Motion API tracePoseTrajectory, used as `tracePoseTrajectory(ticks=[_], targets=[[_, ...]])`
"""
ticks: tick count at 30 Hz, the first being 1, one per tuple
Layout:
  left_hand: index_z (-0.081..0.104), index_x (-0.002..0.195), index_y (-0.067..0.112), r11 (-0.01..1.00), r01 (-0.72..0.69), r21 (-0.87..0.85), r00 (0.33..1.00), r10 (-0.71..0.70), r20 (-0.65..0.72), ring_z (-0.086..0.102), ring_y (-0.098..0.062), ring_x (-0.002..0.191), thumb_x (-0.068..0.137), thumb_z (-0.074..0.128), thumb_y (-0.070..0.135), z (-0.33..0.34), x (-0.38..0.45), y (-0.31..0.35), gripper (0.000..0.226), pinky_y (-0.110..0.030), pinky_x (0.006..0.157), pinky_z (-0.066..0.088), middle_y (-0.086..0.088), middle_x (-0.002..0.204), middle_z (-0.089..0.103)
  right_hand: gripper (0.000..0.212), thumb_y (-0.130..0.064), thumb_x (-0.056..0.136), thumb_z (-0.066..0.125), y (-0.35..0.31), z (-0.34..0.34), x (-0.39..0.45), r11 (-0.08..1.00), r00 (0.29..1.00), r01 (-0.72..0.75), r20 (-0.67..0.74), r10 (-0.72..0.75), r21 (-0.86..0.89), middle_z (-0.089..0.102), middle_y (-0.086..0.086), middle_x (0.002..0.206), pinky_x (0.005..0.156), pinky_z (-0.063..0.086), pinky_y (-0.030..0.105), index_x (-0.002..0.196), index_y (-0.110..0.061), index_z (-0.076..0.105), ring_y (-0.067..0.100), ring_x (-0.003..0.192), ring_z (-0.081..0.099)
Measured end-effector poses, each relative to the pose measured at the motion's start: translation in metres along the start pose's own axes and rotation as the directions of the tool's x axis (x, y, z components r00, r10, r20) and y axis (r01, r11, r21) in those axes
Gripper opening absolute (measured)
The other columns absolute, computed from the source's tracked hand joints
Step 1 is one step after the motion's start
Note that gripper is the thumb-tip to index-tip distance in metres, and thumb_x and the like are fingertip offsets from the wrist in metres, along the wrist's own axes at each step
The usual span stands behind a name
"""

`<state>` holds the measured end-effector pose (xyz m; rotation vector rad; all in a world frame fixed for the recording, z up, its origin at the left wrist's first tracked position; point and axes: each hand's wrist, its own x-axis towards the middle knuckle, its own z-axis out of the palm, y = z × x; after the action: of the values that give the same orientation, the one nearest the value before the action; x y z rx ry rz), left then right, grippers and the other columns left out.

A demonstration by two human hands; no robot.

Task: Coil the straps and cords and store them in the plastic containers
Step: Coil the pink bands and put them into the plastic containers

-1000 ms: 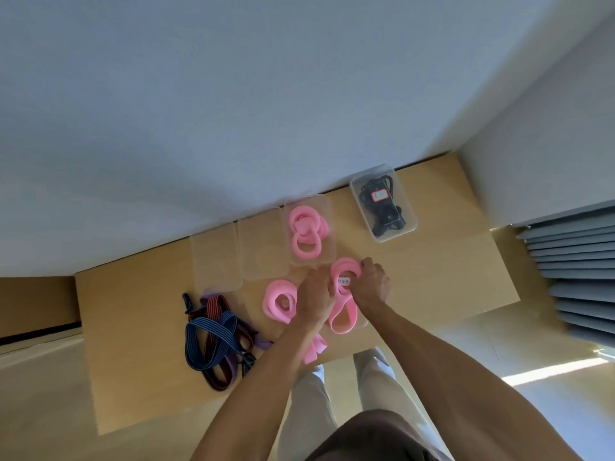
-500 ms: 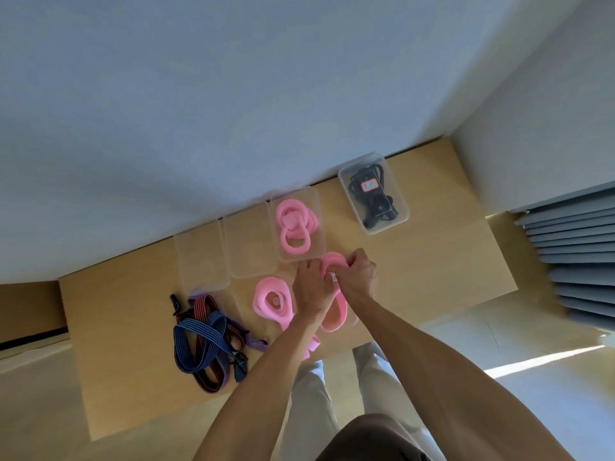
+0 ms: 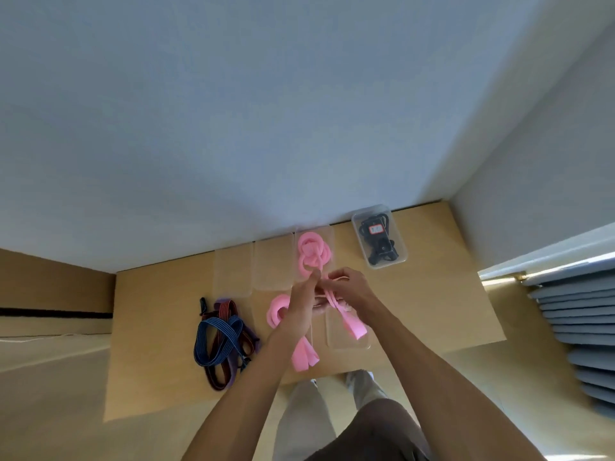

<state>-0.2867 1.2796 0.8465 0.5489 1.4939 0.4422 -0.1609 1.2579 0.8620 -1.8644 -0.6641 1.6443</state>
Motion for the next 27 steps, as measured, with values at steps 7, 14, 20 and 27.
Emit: tracePoseTrajectory(ticks=[7,14,20,27], targets=[[0.066,0.112,-0.008,0.980,-0.197,-0.027,0.978,0.198,0.065,0.073,-0.040,0.093,0.096,0.063,0.018,-0.024,-0.051,0.059,0.031,-0.044,0.079,0.062,-0.028,0.105,0.071,0.022,-0.018,0.078,0.075,-0.065,0.008,-0.049,0.978,0.984,0.179,0.021,-0.178,-0.102,0.070,0.006,0.084,0.063,0.047,0.026,0.097,-0.008,0.067,0.016,0.072,0.061],[0.064,0.094,-0.013,0.898,-0.425,-0.117,0.892,0.437,0.118,0.070,-0.032,0.091,0.090,0.059,0.010,-0.087,-0.111,0.101,0.024,-0.040,0.078,0.061,-0.025,0.100,0.071,0.023,-0.030,0.059,0.066,-0.126,0.070,-0.101,0.930,0.920,0.360,-0.137,-0.368,-0.078,0.062,-0.004,0.063,0.051,0.046,0.017,0.068,-0.010,0.064,0.008,0.062,0.059],[0.077,0.084,0.003,0.855,-0.493,-0.165,0.852,0.512,0.111,0.073,-0.026,0.087,0.089,0.051,0.011,-0.137,-0.156,0.097,0.027,-0.042,0.083,0.061,-0.014,0.092,0.076,0.015,-0.011,0.074,0.072,-0.113,0.115,-0.136,0.885,0.871,0.464,-0.194,-0.450,0.029,0.071,-0.001,0.086,0.067,0.054,0.023,0.089,-0.006,0.071,0.010,0.082,0.068],[0.075,0.087,0.005,0.814,-0.543,-0.208,0.813,0.571,0.114,0.073,-0.026,0.082,0.088,0.069,0.004,-0.173,-0.183,0.080,0.006,-0.034,0.071,0.059,-0.013,0.087,0.074,0.024,-0.022,0.079,0.079,-0.094,0.146,-0.167,0.801,0.778,0.592,-0.198,-0.596,-0.089,0.068,-0.003,0.079,0.063,0.050,0.023,0.097,-0.011,0.067,0.008,0.071,0.064]])
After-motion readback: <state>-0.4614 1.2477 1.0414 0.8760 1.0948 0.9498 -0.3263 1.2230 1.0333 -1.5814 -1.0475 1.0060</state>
